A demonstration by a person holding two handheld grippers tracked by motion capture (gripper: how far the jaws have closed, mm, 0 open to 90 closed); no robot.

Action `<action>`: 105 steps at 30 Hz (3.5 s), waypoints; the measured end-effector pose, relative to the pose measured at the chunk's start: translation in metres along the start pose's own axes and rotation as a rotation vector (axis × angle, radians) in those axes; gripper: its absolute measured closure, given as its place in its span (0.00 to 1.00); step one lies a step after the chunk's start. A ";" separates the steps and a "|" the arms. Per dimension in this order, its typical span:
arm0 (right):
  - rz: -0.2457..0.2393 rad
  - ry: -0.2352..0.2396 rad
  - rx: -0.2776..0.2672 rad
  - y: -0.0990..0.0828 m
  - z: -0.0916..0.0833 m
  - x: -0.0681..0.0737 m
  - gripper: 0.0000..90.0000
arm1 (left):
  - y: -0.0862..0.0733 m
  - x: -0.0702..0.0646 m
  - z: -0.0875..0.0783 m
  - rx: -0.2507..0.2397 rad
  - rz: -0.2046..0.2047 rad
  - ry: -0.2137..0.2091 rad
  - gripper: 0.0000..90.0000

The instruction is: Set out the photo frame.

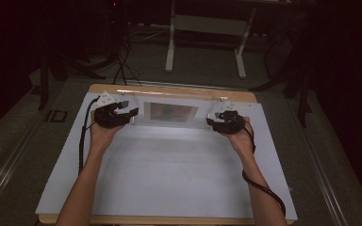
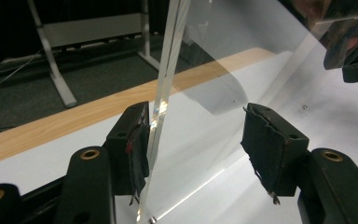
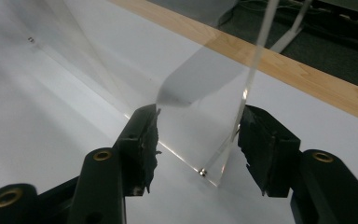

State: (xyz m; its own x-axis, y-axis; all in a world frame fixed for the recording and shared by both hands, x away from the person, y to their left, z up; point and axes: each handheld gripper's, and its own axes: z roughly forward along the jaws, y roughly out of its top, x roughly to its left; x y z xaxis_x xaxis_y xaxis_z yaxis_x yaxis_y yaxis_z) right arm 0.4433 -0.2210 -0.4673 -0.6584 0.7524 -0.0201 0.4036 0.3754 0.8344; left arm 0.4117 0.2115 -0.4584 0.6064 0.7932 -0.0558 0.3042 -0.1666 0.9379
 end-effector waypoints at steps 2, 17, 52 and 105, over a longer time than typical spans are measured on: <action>0.007 0.010 -0.008 -0.001 0.001 -0.002 0.52 | -0.003 0.002 0.004 0.006 0.003 -0.001 0.45; 0.001 -0.068 -0.060 -0.001 0.016 0.006 0.54 | -0.007 0.005 0.023 0.016 0.012 0.081 0.47; 0.143 0.089 -0.054 -0.030 -0.065 0.032 0.56 | -0.012 -0.062 -0.035 0.123 -0.149 0.047 0.51; 0.110 -0.007 0.055 -0.063 -0.098 -0.007 0.39 | -0.028 -0.015 -0.091 0.136 -0.189 0.103 0.43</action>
State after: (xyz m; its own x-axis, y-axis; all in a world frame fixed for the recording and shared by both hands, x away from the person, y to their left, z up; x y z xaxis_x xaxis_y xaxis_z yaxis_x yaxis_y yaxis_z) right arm 0.3598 -0.3028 -0.4656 -0.6036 0.7945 0.0663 0.5078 0.3191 0.8002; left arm 0.3277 0.2571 -0.4524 0.4535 0.8720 -0.1845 0.5057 -0.0813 0.8589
